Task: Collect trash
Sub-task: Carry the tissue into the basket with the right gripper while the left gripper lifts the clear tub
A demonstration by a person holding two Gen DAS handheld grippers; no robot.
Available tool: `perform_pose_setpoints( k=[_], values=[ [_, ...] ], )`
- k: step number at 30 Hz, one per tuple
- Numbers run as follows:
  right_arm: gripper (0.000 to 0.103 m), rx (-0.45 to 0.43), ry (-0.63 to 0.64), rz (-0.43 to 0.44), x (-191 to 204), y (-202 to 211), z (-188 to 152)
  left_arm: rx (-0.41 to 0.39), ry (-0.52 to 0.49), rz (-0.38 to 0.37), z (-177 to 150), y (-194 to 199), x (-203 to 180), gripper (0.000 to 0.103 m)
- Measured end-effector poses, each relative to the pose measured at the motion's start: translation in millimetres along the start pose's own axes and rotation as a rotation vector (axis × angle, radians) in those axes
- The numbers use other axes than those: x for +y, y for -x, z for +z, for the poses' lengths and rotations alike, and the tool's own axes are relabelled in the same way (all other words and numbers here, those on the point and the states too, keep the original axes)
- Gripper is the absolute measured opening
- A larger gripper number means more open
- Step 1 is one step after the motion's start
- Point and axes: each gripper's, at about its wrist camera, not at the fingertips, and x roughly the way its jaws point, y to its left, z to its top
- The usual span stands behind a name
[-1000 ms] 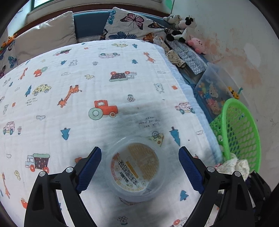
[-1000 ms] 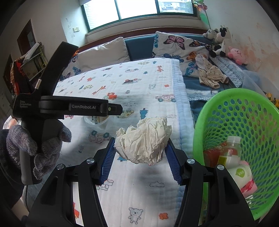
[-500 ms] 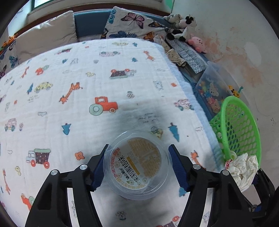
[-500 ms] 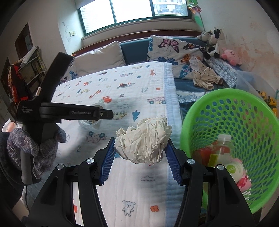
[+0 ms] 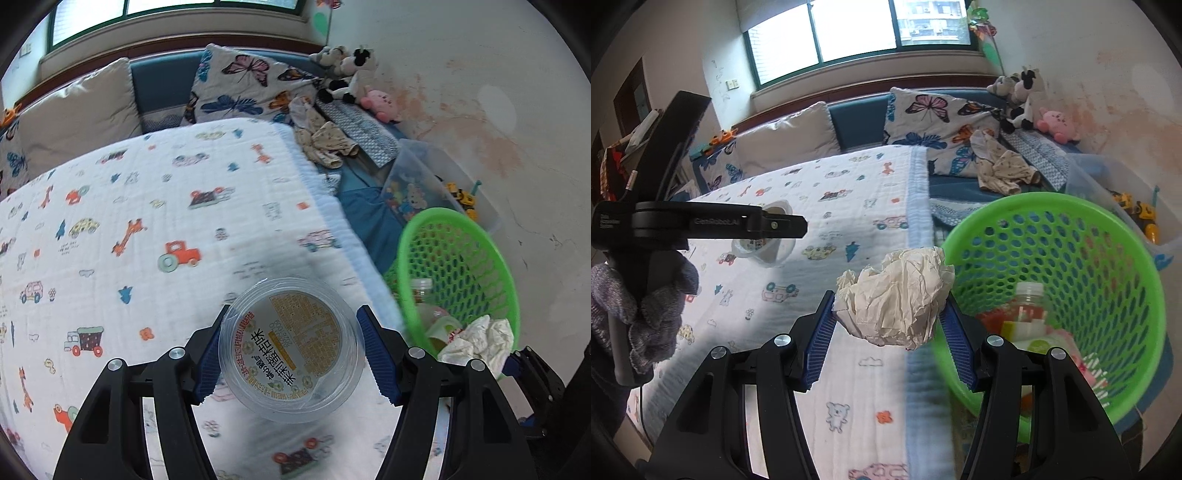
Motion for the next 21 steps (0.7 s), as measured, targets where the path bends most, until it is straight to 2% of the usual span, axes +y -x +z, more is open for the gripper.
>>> perform_pose_setpoints(
  k=[11, 21],
  values=[
    [0.057, -0.027, -0.063, -0.097, -50.3, 27.2, -3.8, -0.011, -0.055, -0.046, 6.4, 8.9, -48.0, 0.065],
    [0.059, -0.012, -0.135, -0.213, -102.8, 31.5, -8.5, -0.014, -0.112, -0.081, 12.9, 4.4, -88.1, 0.065]
  ],
)
